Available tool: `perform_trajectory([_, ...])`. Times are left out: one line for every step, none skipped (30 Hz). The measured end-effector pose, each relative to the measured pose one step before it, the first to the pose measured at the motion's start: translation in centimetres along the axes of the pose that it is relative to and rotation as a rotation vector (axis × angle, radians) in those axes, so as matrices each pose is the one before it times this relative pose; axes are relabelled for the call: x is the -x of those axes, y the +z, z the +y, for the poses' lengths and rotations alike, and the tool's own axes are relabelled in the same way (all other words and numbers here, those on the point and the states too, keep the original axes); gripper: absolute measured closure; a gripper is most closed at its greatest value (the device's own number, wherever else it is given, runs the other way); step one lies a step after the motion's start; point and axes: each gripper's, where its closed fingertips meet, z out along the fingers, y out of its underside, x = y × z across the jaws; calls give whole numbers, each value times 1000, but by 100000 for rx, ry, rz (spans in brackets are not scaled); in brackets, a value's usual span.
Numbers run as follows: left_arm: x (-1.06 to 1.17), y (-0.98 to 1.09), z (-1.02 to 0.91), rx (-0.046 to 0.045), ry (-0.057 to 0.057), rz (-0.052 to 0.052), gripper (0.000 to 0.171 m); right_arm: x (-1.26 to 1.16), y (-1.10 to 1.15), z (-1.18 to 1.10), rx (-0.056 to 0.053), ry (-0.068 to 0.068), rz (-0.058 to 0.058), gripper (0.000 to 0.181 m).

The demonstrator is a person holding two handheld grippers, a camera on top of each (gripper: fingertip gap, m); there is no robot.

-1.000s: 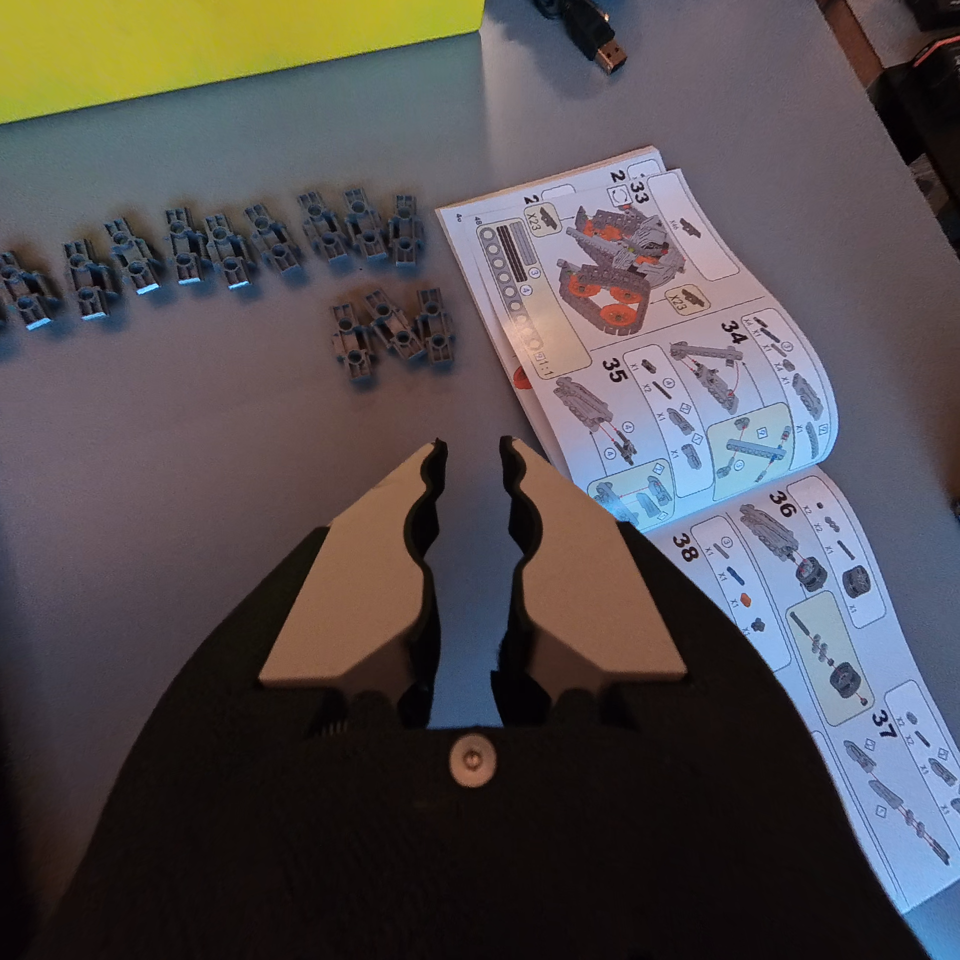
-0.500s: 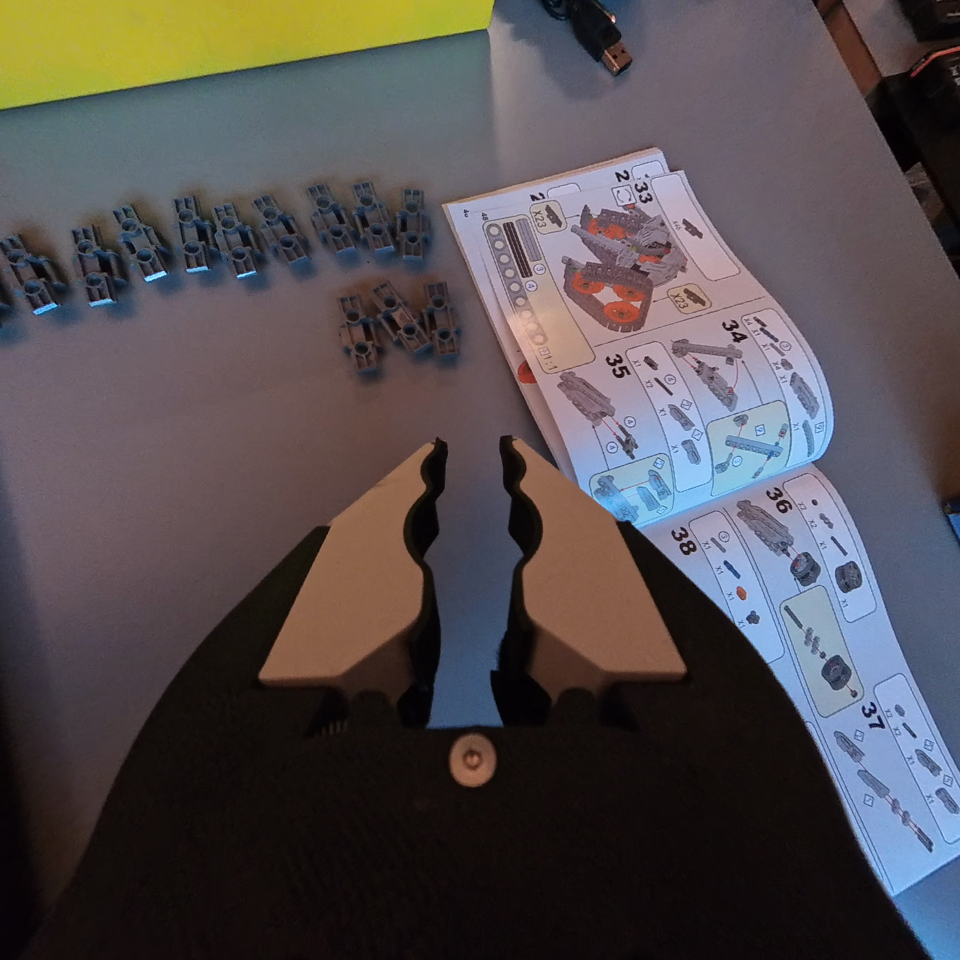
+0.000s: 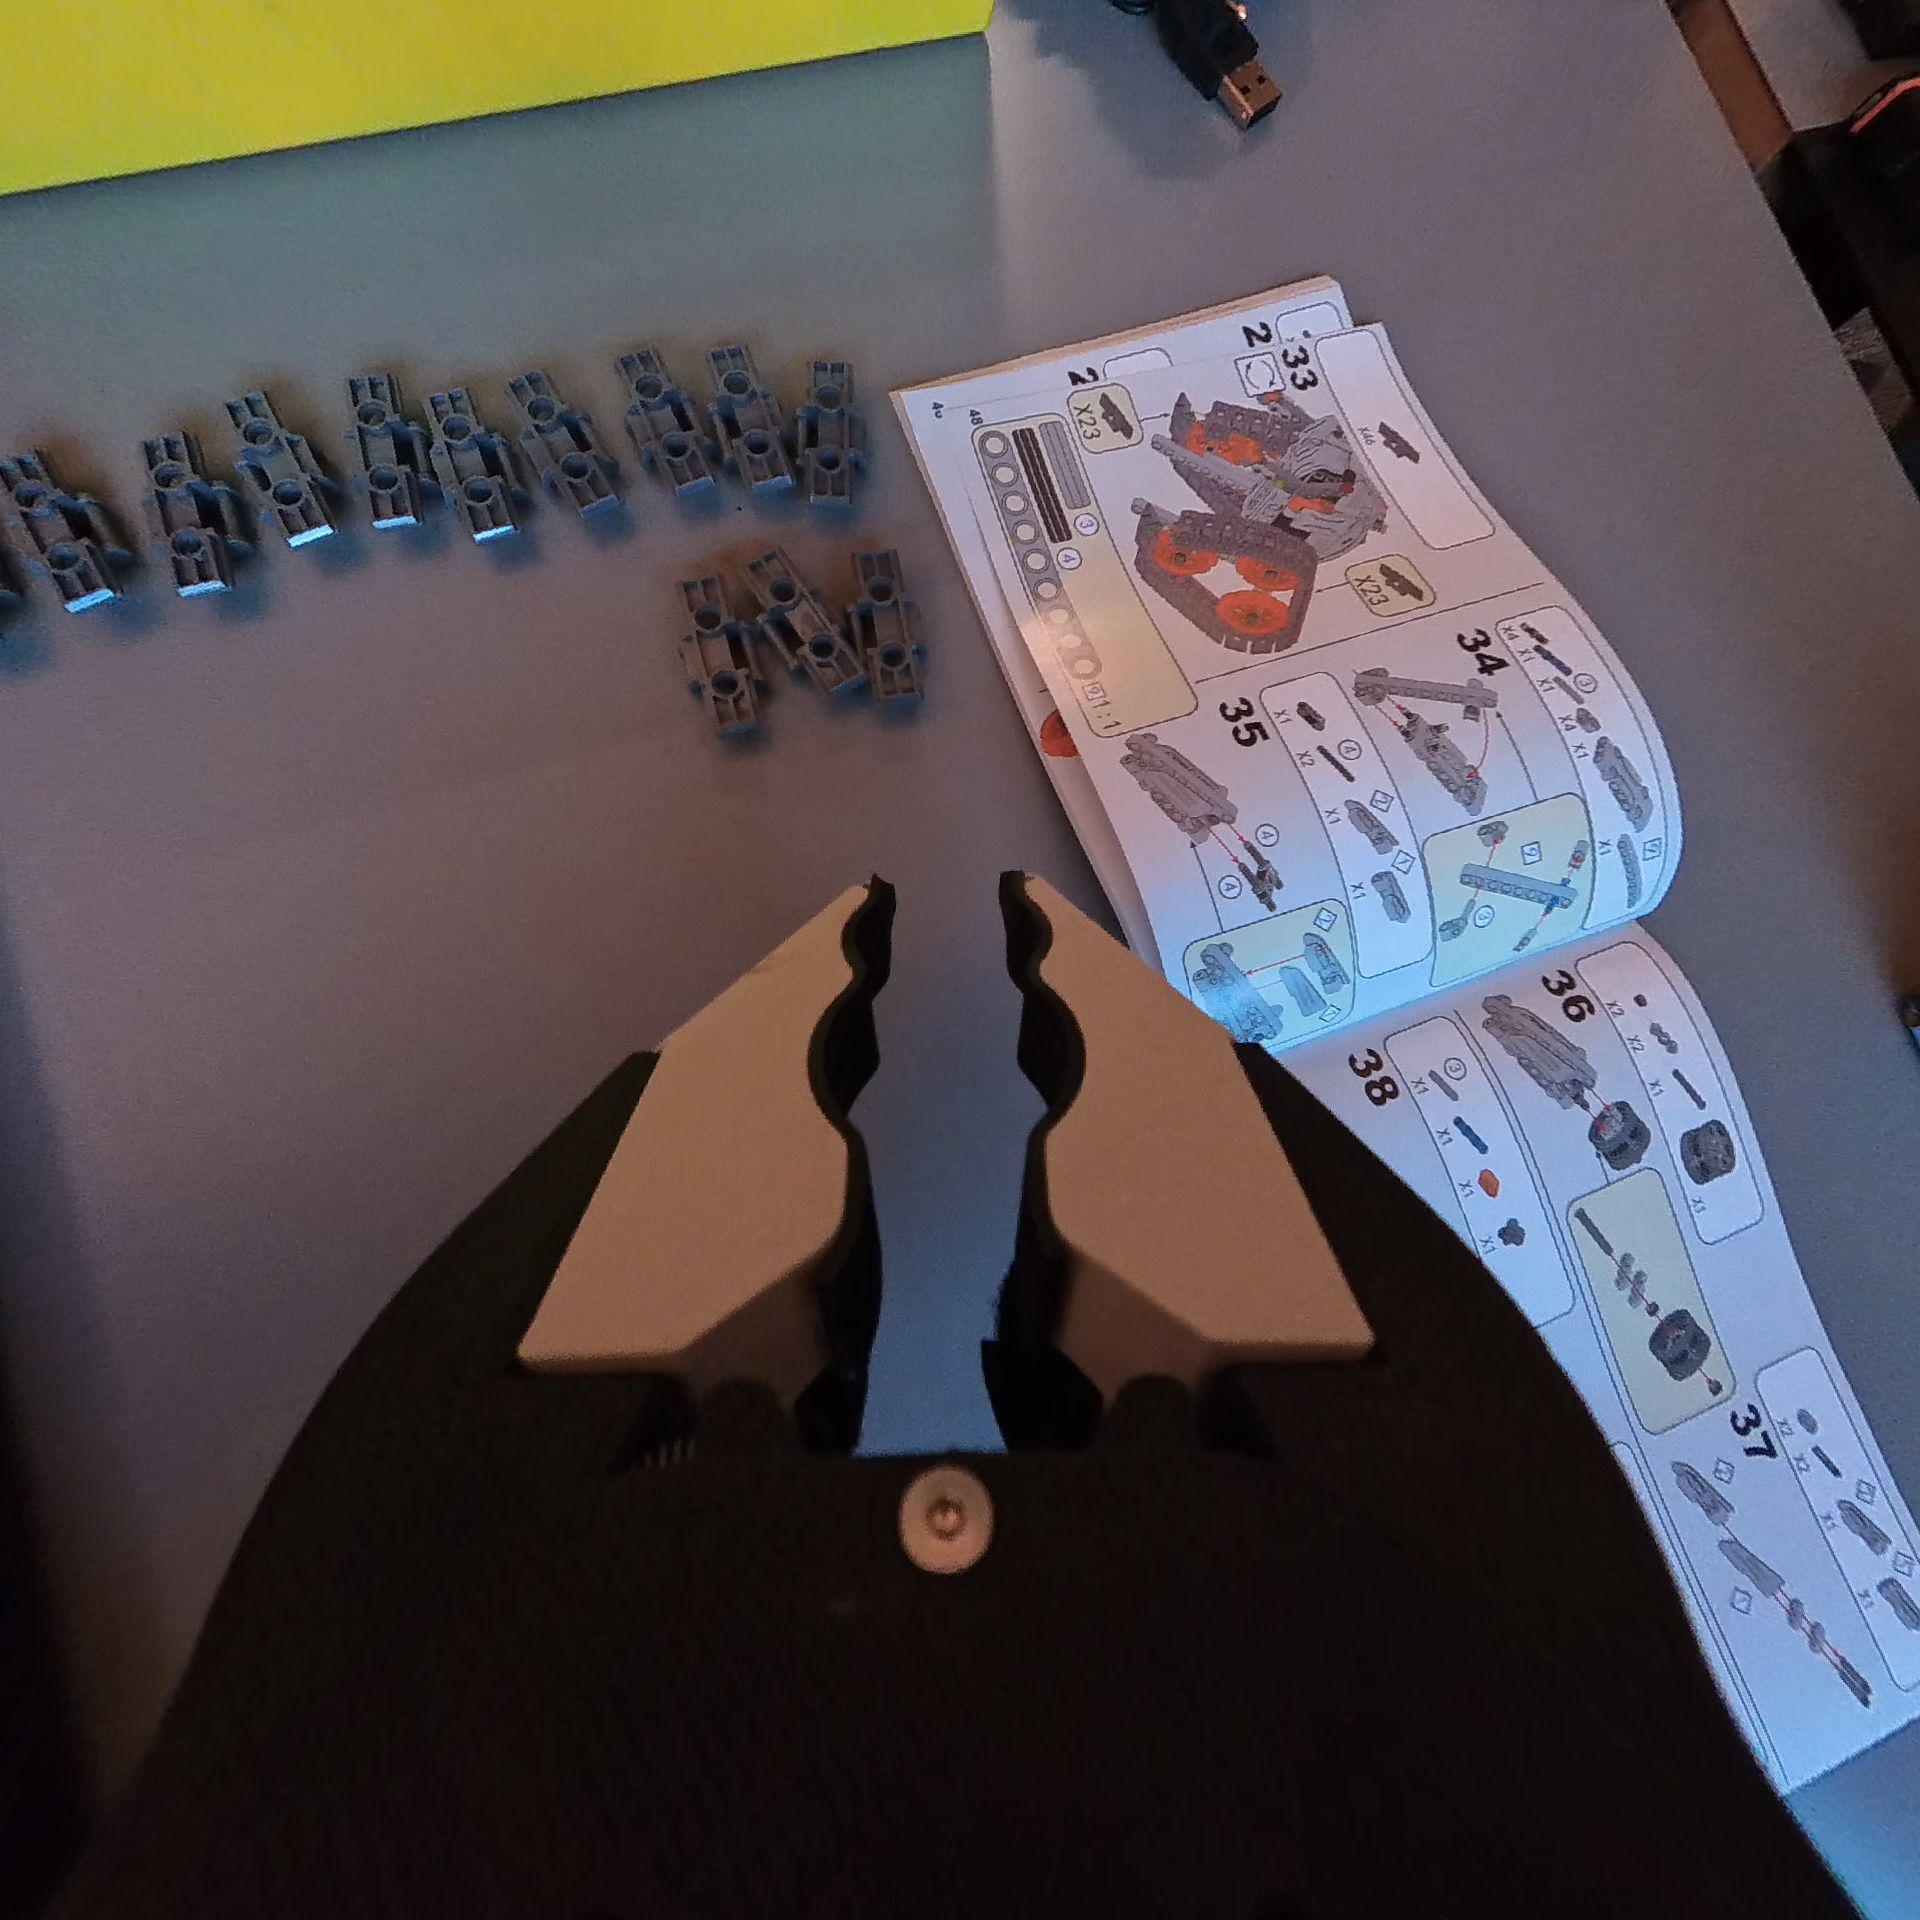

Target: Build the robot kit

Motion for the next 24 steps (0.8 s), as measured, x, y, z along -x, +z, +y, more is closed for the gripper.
perform_trajectory([53, -732, -282, -2324, -44, -1094, 164, -6, 6, 12, 24, 121, -50, 160])
perform_trajectory([-56, -795, -355, -2461, 147, -692, 164, -26, -13, 3, -1, 101, 46, 160])
perform_trajectory([-83, -880, -500, -2705, 396, -960, 164, -28, -4, 6, -24, 82, 57, 160])
perform_trajectory([-111, -931, -622, -2882, 743, -1338, 164, -7, -1, -15, -80, 139, -47, 160])
perform_trajectory([-195, -962, -696, -2493, 1171, -1486, 164, -18, -5, -14, -150, 247, -37, 160])
perform_trajectory([-335, -955, -858, -2605, 2010, -1305, 165, -39, 10, -17, -205, 338, 103, 160])
perform_trajectory([-539, -940, -1120, -3371, 3077, -783, 170, -44, 14, -18, -178, 287, -16, 160])
perform_trajectory([-595, -887, -1455, -4556, 3434, -844, 171, -55, 24, -8, -83, 311, 40, 160])
perform_trajectory([-794, -715, -1692, -4842, 3213, 455, 171, -59, 24, -13, -169, 373, 69, 160])
perform_trajectory([-873, -441, -1676, -3909, 3071, 1229, 171, -66, 27, -3, -258, 485, -30, 160])
perform_trajectory([-654, -161, -1504, -2305, 3271, 226, 171, -42, 22, 39, -146, 545, -224, 160])
perform_trajectory([-373, 69, -1300, -1064, 3714, -1094, 171, -38, 34, 79, -3, 545, -235, 160])
perform_trajectory([-257, 263, -931, 407, 3668, -934, 171, -45, 32, 96, 36, 388, -139, 160])
perform_trajectory([-157, 413, -597, 1505, 2893, -618, 171, -26, 41, 118, 146, 239, -83, 160])
perform_trajectory([-49, 454, -330, 1748, 1598, -143, 171, -28, 44, 152, 304, 42, -6, 160])
perform_trajectory([112, 427, -55, 2275, 394, -139, 171, -36, 38, 167, 475, -91, 172, 160])
perform_trajectory([242, 335, 62, 1436, -476, -362, 171, -31, 43, 137, 370, -273, 236, 160])
perform_trajectory([166, 216, 57, 464, -1119, 398, 171, -3, 52, 128, 379, -277, -1, 160])
perform_trajectory([241, 68, -37, -675, -1736, 109, 171, -3, 72, 112, 408, -12, -165, 160])
perform_trajectory([231, -90, -144, -1386, -1812, 100, 171, -19, 80, 67, 261, 133, -247, 160])
perform_trajectory([118, -216, -315, -1921, -1508, 328, 171, -39, 69, 6, 36, 115, -197, 160])
perform_trajectory([32, -273, -647, -2750, -1325, 85, 171, -75, 37, -18, -13, 75, -166, 160])
perform_trajectory([-242, -172, -1078, -3500, -1013, 448, 171, -165, 5, -20, 46, 214, 182, 160])
perform_trajectory([-761, 167, -1470, -4015, -228, 1633, 171, -232, -24, -25, -188, 561, 425, 160])
